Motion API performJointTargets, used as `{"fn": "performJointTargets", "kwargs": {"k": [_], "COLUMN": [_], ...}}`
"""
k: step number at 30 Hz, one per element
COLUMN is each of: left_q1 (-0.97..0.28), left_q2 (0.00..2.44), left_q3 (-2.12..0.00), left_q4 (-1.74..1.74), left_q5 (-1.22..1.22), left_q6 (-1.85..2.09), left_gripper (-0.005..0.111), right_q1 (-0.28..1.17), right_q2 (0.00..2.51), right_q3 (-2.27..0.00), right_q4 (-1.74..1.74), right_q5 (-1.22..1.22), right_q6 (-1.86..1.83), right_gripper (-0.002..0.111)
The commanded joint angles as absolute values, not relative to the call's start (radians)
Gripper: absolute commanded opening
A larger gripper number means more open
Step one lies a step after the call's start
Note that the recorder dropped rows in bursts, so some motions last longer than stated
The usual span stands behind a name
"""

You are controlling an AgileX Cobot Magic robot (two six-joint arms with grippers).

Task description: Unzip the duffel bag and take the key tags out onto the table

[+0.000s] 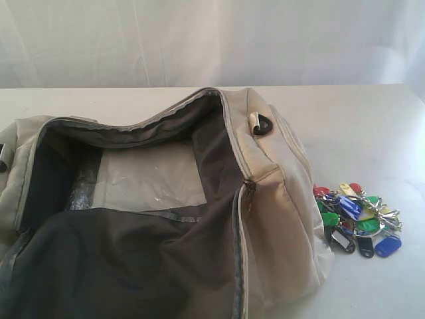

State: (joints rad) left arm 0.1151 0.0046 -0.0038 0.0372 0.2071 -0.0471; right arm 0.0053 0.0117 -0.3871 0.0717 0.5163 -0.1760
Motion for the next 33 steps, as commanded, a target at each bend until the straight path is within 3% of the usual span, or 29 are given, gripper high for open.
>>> {"fn": "performJointTargets", "kwargs": {"k": [1, 10, 17, 23, 33], "left_q1": [0.119, 0.119, 0.119, 0.119, 0.119], "left_q2": [0.000, 0.000, 0.000, 0.000, 0.000], "left_q3": [0.000, 0.000, 0.000, 0.000, 0.000], "left_q4": [0.035, 0.035, 0.035, 0.035, 0.035], "left_q5": [0.202, 0.202, 0.202, 0.202, 0.202], "left_q6": [-0.047, -0.047, -0.047, -0.047, -0.047], "left_gripper": [0.000, 0.000, 0.000, 0.000, 0.000], "right_q1": [0.000, 0.000, -0.012, -0.150, -0.155], "right_q2": [0.000, 0.000, 0.000, 0.000, 0.000], "right_q3": [-0.234, 0.000, 0.000, 0.000, 0.000], "right_q4": [0.063, 0.095, 0.093, 0.095, 0.095], "right_q5": [0.500, 0.359, 0.332, 0.326, 0.307], "right_q6": [-0.170, -0.168, -0.128, -0.128, -0.128], "right_gripper": [0.000, 0.000, 0.000, 0.000, 0.000]}}
